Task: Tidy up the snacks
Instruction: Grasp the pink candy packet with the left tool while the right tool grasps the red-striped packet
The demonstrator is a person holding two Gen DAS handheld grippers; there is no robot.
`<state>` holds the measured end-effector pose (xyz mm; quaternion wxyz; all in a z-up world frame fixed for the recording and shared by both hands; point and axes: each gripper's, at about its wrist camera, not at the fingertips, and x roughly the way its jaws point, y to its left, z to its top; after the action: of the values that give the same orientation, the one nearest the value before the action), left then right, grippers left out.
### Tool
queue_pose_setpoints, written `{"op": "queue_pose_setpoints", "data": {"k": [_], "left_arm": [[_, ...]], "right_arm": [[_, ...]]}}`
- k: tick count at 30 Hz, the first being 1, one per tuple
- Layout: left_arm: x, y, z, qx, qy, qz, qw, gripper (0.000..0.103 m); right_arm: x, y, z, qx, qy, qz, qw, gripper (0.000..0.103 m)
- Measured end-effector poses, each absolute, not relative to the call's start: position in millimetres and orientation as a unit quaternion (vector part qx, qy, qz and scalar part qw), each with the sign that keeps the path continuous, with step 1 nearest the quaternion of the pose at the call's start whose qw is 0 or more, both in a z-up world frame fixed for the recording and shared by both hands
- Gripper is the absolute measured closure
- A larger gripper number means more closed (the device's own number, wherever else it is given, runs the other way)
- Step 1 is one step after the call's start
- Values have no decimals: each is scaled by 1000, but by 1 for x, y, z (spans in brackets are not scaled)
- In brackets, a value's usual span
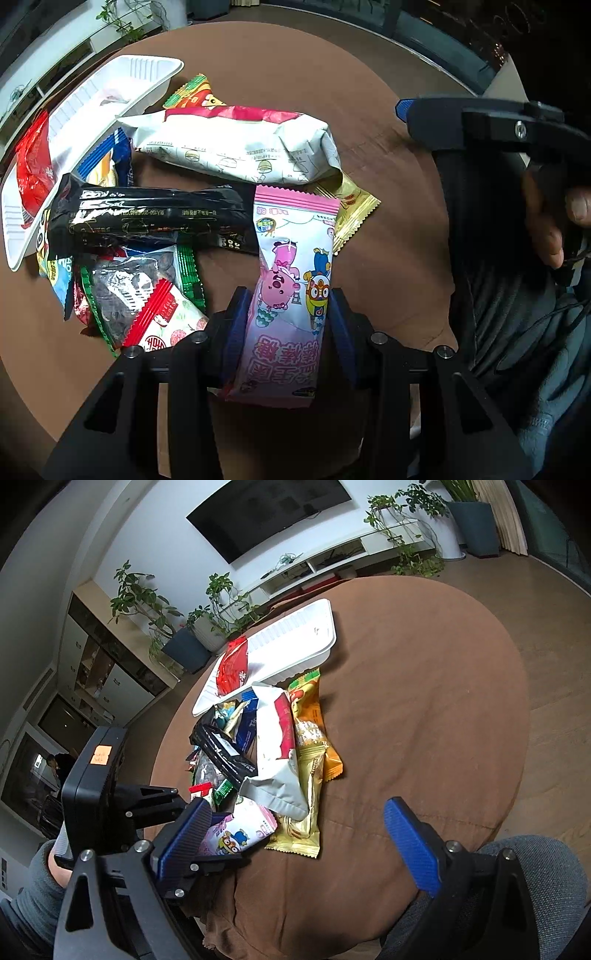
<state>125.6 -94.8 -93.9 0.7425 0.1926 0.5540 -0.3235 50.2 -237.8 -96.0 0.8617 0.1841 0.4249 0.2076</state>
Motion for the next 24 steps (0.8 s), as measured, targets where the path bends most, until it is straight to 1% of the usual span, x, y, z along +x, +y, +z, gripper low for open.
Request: {"op": "queue_pose_setpoints", "data": {"k": [5, 7, 9, 10, 11, 24], "left_arm": [[130, -84, -91, 184, 550, -309, 754, 71], [128, -78, -89, 172, 547, -304, 761, 74], [127, -71, -87, 154, 545, -300, 768, 76], [127, -66, -86, 142, 544, -298, 771, 76], [126, -63, -87, 134, 543, -296, 774, 76], [115, 5, -79, 16, 533, -273, 801, 79]], "right_arm": [[57, -230, -91, 156, 426, 205, 867, 11], [62, -225, -87, 136, 425, 206, 871, 16], [68, -217, -84, 112, 423, 209, 875, 23], [72, -212, -83, 96, 426, 209, 875, 28], [76, -207, -83, 85, 429, 211, 874, 30], [125, -158, -95, -22, 465, 223, 856, 35]]}}
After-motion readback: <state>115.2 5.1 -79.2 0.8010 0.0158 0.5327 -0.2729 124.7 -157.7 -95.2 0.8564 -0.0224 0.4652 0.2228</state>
